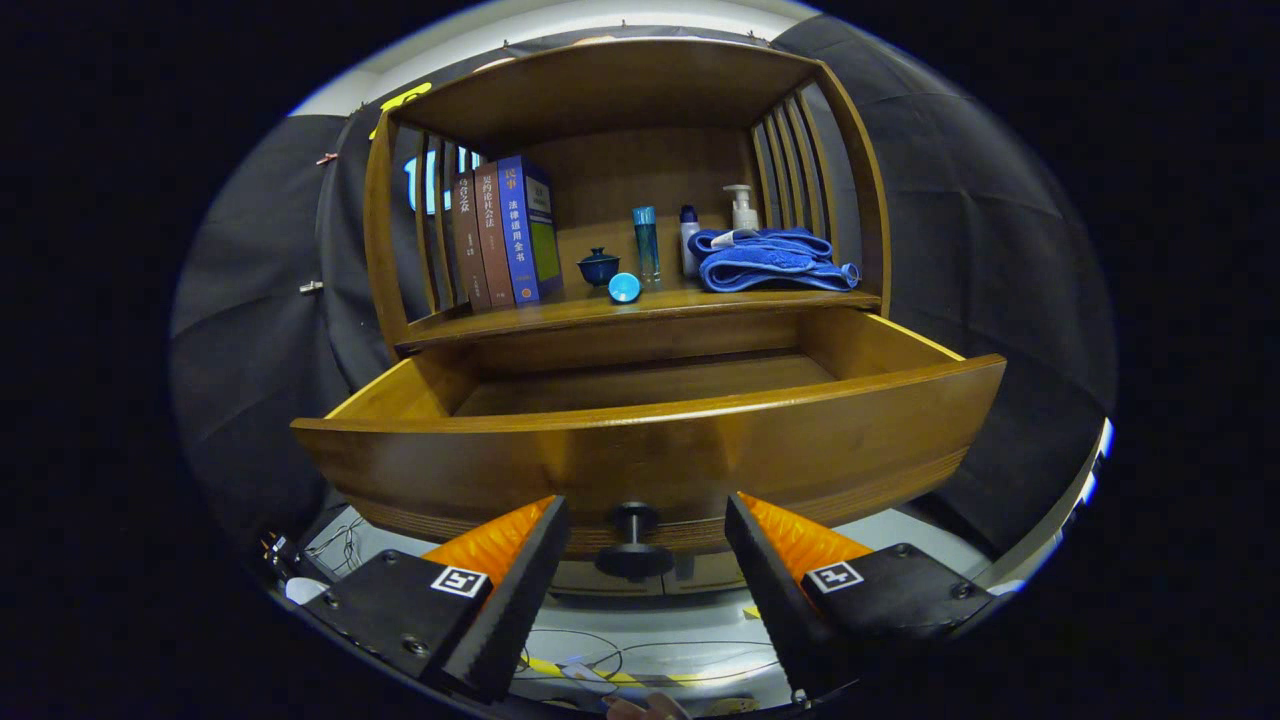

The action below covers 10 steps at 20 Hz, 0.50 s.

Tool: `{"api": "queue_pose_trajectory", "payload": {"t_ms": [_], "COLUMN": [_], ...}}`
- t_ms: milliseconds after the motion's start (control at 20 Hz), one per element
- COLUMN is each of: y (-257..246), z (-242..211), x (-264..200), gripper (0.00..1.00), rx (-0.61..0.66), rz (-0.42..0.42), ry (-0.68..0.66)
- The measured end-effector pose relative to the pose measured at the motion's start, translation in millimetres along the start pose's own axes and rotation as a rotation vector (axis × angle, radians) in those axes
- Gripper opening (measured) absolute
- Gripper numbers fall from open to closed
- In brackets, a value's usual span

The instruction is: Pull open the drawer, take out the items inside it, and place them on the countertop above the cabinet.

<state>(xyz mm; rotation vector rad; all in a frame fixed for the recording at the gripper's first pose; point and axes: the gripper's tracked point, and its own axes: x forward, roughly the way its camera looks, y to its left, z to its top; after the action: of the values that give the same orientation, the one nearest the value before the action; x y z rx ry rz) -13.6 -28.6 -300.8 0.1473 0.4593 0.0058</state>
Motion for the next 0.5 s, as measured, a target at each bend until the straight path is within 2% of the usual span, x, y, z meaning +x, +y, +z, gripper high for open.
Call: {"api": "queue_pose_trajectory", "payload": {"t_ms": [250, 500], "y": [5.2, 8.3], "z": [3.2, 20.9], "x": [8.6, 47.4], "gripper": [1.0, 1.0], "rx": [-0.019, -0.006], "rz": [-0.005, -0.004], "ry": [-0.007, -0.007]}}
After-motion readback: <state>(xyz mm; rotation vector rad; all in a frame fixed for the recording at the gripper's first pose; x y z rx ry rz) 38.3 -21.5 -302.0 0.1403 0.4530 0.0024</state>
